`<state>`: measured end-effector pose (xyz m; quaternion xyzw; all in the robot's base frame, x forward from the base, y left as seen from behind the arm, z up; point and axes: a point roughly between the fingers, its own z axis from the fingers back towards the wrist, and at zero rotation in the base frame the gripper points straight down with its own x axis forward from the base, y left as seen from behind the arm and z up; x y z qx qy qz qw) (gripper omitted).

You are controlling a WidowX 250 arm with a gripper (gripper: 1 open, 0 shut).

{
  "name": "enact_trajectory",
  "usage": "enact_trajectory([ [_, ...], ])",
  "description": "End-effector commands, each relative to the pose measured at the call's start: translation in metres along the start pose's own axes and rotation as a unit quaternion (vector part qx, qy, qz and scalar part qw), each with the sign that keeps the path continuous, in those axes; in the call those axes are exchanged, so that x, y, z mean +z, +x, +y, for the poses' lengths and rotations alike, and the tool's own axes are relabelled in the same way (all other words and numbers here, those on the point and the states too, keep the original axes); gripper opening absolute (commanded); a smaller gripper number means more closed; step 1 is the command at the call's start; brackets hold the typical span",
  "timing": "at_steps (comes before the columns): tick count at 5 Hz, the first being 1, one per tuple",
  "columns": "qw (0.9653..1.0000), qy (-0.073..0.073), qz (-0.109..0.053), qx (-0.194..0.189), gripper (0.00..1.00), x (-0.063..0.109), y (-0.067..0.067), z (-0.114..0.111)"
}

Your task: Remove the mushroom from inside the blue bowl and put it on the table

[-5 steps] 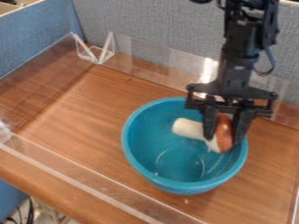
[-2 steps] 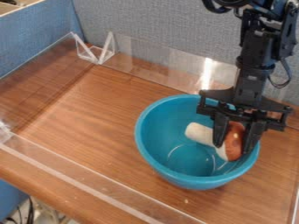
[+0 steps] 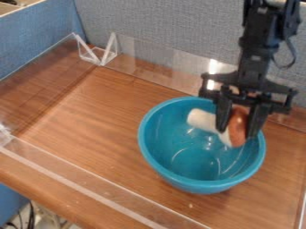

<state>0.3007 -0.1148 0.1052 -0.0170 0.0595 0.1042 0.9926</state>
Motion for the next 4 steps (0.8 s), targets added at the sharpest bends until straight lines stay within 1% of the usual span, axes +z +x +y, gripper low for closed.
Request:
enact_trajectory([
  [1, 0.9969, -0.035, -0.069, -0.015, 0.00, 0.062, 0.007, 0.005],
  [2, 0.9931, -0.051, -0.102, 0.025, 0.00, 0.092, 0.021, 0.044],
  [3, 0.9875, -0.052, -0.113, 0.098, 0.00, 0.097, 0.039, 0.091],
  [4, 0.9836, -0.040, -0.106, 0.140, 0.00, 0.088, 0.055, 0.137],
])
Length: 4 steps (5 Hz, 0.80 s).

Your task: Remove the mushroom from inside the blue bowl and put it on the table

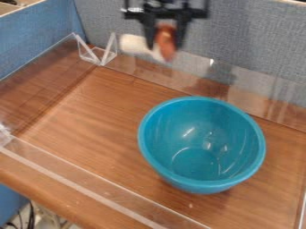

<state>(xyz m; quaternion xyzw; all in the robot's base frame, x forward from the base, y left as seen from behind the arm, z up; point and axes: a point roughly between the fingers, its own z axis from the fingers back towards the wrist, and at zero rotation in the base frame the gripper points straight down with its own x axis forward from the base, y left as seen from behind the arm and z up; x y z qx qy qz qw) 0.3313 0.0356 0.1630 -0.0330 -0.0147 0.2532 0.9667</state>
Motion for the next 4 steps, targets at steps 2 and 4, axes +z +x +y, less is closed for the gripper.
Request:
enact_trajectory([
  [2, 0.9999, 0.001, -0.013, 0.009, 0.00, -0.001, 0.023, -0.004],
  [4, 0.9990, 0.014, -0.002, 0.043, 0.00, -0.032, 0.031, -0.011],
])
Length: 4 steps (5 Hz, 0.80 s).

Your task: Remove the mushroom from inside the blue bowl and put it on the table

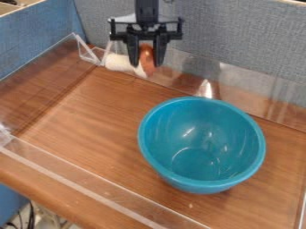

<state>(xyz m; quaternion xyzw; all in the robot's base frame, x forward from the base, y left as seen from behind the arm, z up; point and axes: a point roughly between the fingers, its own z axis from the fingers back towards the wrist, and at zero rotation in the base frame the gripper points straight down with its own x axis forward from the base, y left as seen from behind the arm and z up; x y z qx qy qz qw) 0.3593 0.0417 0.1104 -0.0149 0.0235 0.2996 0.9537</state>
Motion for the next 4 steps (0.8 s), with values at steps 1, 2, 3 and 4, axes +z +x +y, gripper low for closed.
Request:
enact_trajectory([
  [1, 0.9995, -0.014, -0.029, -0.007, 0.00, 0.011, 0.006, -0.017],
  [2, 0.9995, -0.012, -0.026, -0.011, 0.00, -0.001, 0.010, -0.030],
  [3, 0.9990, -0.012, -0.026, -0.033, 0.00, 0.001, 0.002, -0.041],
  [4, 0.9980, -0.017, -0.028, -0.054, 0.00, 0.007, -0.006, -0.050],
])
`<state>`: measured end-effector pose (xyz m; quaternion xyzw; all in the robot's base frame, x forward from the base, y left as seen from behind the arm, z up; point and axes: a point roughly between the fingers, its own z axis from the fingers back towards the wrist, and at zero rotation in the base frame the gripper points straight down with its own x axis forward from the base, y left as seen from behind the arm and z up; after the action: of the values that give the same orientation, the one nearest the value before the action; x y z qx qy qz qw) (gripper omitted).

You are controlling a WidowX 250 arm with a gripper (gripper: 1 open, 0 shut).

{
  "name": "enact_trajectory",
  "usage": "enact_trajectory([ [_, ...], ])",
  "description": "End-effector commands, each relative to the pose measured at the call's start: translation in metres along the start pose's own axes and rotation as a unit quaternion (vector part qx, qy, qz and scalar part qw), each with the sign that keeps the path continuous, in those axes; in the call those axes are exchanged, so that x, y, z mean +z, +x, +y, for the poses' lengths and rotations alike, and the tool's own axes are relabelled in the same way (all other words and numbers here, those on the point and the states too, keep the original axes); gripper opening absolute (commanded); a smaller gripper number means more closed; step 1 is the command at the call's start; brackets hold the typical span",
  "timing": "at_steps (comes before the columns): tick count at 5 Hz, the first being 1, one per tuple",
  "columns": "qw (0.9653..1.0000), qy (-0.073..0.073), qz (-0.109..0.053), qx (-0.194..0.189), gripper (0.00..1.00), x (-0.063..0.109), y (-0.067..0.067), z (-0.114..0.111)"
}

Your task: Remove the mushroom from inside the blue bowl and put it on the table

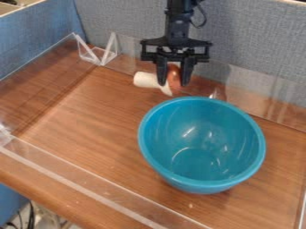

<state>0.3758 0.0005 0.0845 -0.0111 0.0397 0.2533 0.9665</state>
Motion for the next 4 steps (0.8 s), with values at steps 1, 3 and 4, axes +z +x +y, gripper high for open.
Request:
enact_trajectory([
  [1, 0.9981, -0.028, -0.048, -0.028, 0.00, 0.041, -0.007, -0.016],
  [3, 0.9971, -0.041, -0.056, -0.031, 0.00, 0.048, 0.000, -0.023],
  [4, 0.9963, -0.047, -0.060, -0.039, 0.00, 0.058, 0.002, -0.029],
])
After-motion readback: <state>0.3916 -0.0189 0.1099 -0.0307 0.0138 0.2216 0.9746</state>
